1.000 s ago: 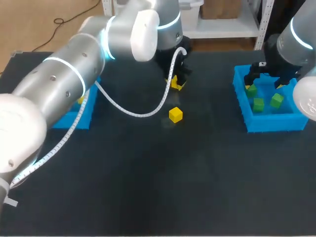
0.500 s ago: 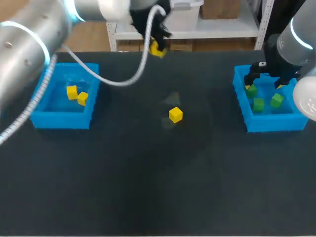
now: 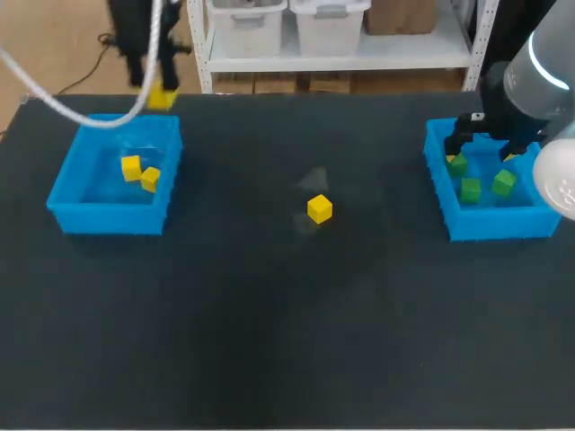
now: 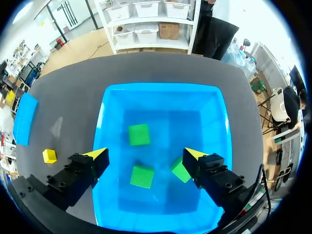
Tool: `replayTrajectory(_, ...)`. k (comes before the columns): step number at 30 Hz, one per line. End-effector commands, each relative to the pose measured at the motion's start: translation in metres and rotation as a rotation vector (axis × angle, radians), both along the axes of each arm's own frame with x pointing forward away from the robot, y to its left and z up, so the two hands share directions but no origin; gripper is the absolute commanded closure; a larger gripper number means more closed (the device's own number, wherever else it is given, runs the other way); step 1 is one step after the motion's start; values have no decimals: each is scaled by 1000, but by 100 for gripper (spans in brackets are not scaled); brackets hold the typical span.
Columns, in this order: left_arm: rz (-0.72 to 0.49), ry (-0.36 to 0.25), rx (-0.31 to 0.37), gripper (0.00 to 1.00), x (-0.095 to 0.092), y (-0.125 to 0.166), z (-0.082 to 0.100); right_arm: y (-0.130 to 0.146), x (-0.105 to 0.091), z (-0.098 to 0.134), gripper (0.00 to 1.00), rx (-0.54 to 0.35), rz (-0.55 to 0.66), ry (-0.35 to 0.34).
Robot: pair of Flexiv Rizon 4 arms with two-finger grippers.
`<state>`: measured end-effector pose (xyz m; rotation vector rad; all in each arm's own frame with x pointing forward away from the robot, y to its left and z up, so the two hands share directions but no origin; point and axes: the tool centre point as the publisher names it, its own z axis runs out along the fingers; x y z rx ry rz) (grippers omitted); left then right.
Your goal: Put the green cubes in the right bin and the yellow cubes in the left bin.
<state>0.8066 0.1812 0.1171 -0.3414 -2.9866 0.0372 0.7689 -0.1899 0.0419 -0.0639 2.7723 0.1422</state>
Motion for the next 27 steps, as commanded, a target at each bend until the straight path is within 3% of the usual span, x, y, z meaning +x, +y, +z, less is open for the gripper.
replayTrajectory(1,63,-556,-167,100,-86,36,-25,0,-3,0,0,-3,-3,-7)
replayTrajectory(7,113,-541,-158,100,-86,47,-39,0,-3,0,0,-3,-3,-7)
replayTrajectory(8,126,-543,-167,93,-85,48,-38,0,-3,0,0,-3,-3,-7)
replayTrajectory(9,127,-543,-164,62,-84,49,-37,0,-3,0,0,-3,-3,-7)
replayTrajectory(10,123,-552,-151,12,-82,49,-35,0,-3,0,0,-3,-3,-7)
replayTrajectory(11,125,-571,-148,0,-79,49,-32,0,-3,0,0,-3,-3,-7)
replayTrajectory(14,91,-607,-152,0,-71,39,-17,0,-3,0,0,-3,-3,-7)
replayTrajectory(18,-31,-629,-201,0,-60,2,2,0,-3,0,0,-3,-3,-7)
replayTrajectory(22,-180,-587,-298,0,-59,-56,12,0,-3,0,0,-3,-3,-7)
replayTrajectory(27,-405,-474,-392,0,-72,-128,10,0,-3,0,0,-3,-3,-7)
